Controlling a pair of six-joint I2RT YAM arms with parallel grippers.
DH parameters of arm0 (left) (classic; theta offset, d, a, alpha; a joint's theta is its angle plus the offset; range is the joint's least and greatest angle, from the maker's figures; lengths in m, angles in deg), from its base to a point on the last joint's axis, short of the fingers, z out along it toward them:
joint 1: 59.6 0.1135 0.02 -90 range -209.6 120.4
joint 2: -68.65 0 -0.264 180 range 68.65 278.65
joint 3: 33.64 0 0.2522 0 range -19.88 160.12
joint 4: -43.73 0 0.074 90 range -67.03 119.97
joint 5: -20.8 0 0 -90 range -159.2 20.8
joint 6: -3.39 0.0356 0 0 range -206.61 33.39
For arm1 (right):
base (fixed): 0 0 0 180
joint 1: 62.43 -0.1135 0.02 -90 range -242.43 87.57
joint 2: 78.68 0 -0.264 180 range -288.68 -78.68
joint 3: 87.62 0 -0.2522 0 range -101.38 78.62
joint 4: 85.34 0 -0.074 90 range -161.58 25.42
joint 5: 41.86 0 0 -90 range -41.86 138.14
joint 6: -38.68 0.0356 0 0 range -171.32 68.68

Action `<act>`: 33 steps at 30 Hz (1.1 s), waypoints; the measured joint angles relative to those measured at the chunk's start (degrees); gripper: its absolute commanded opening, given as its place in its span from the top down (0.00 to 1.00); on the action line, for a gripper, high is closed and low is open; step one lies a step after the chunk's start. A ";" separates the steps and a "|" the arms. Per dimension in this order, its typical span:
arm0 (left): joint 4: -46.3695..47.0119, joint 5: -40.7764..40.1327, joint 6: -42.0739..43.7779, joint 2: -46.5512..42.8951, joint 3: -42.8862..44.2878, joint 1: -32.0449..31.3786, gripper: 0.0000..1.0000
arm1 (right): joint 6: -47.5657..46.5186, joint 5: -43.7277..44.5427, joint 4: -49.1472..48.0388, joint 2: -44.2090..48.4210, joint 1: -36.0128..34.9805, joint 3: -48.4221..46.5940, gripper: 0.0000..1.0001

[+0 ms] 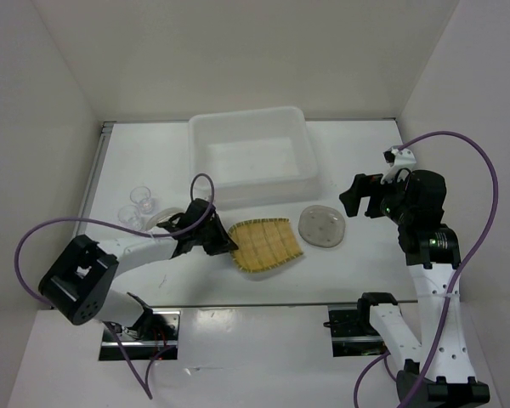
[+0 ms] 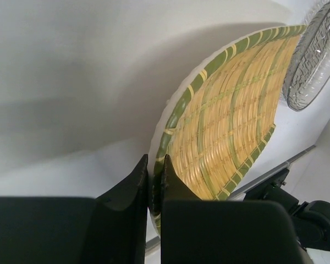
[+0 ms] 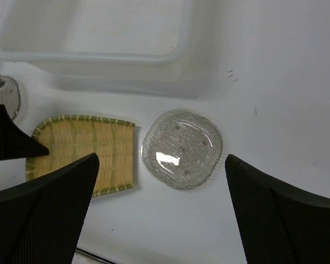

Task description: Place the mixed dishes into the plastic bin

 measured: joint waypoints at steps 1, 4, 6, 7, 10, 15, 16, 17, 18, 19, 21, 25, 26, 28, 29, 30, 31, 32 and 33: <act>-2.51 -0.74 0.13 -1.33 0.61 -0.15 1.00 | 0.00 0.11 0.00 0.00 0.00 0.00 0.00; -10.80 -2.80 1.40 -7.41 1.66 -0.22 1.00 | 0.00 0.55 0.00 0.09 0.00 0.00 0.00; -17.18 -4.17 2.43 -12.59 3.04 -0.22 1.00 | 0.04 0.94 -0.02 0.26 0.00 0.00 0.00; -20.02 -4.81 2.91 -14.86 4.11 -0.22 1.00 | 0.15 1.01 -0.02 0.37 0.00 0.00 0.00; -28.98 -6.51 5.20 -20.20 10.54 -0.02 1.00 | 0.20 1.18 0.00 0.90 0.00 0.00 0.00; -33.66 -5.99 9.99 -17.14 28.39 1.79 1.00 | 0.20 1.20 -0.04 1.99 0.00 0.00 0.00; -33.55 -5.40 10.49 -15.50 31.36 2.34 1.00 | 0.20 1.20 -0.04 2.08 0.00 0.00 0.00; -33.51 -4.70 11.32 -13.42 34.69 3.08 1.00 | 0.20 1.20 -0.04 2.25 0.00 0.00 0.00; -33.33 -4.07 12.11 -11.21 37.64 3.78 1.00 | 0.20 1.20 -0.04 2.38 0.00 0.00 0.00; -33.73 -3.58 13.11 -8.83 40.57 4.46 1.00 | 0.20 1.20 -0.07 2.56 0.00 0.00 0.00; -35.04 -2.05 14.88 -3.69 47.04 6.38 1.00 | 0.20 1.22 -0.07 2.86 0.00 0.00 0.00; -39.69 0.79 20.57 10.56 64.85 13.16 1.00 | 0.20 0.66 -0.09 3.72 0.00 0.00 0.00; -40.02 1.20 22.14 14.84 69.92 15.39 1.00 | 0.20 0.15 -0.09 3.89 0.00 0.00 0.00; -41.18 1.73 23.96 22.08 77.75 18.58 1.00 | 0.20 -0.76 -0.11 4.20 0.00 0.00 0.00; -41.72 1.92 25.03 26.40 81.94 20.31 1.00 | 0.22 -1.27 -0.15 4.31 0.00 0.00 0.00; -42.07 1.97 25.49 29.70 84.94 21.44 1.00 | 0.26 -1.68 -0.24 4.39 0.00 0.00 0.00; -42.60 1.95 26.01 33.18 87.97 22.40 1.00 | 0.37 -2.10 -0.37 4.39 0.00 0.02 0.00; -43.01 1.97 26.60 36.33 90.23 23.06 1.00 | 0.44 -2.38 -0.50 4.39 0.00 0.04 0.00; -44.00 1.99 26.88 39.63 92.96 23.50 1.00 | 0.50 -2.78 -0.59 4.39 0.00 0.11 0.00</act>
